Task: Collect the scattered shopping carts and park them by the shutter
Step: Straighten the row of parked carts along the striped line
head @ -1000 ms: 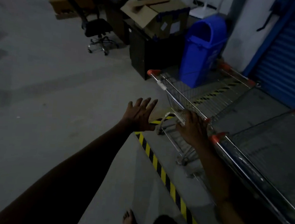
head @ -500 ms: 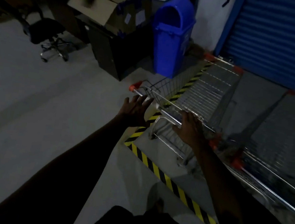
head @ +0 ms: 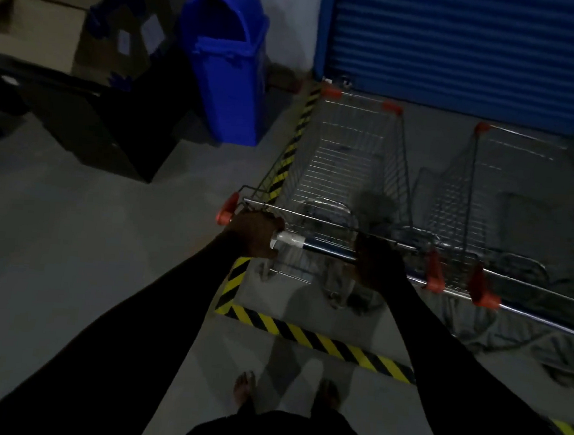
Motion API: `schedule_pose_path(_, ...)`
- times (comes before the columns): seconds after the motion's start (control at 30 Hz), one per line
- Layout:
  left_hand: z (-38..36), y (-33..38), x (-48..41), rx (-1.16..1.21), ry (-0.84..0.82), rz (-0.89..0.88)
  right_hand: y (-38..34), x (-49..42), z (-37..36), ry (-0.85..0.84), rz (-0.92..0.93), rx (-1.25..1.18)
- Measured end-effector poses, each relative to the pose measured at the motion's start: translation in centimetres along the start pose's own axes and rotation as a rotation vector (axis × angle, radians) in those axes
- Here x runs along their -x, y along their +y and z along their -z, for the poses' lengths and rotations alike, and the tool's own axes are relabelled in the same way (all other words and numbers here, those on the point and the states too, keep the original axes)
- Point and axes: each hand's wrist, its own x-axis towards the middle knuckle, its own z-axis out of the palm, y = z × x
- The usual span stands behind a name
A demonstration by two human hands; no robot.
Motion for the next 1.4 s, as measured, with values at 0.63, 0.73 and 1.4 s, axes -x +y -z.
schedule_pose_path(0.63,-1.4,-2.4,-4.5,-0.039,-0.039,-0.112,-1.9,-1.0,0.4,-0.073,-0.162,0.125)
schedule_pose_path(0.73,-1.3,-2.6,-4.8,-0.061,-0.026,-0.129,-1.9,-1.3,0.4,-0.066,-0.149,0.128)
schedule_pose_path(1.4,-2.2,-0.8,-4.3,-0.104,0.086,-0.092,-0.1,-1.0,0.4,-0.02,-0.158,0.099)
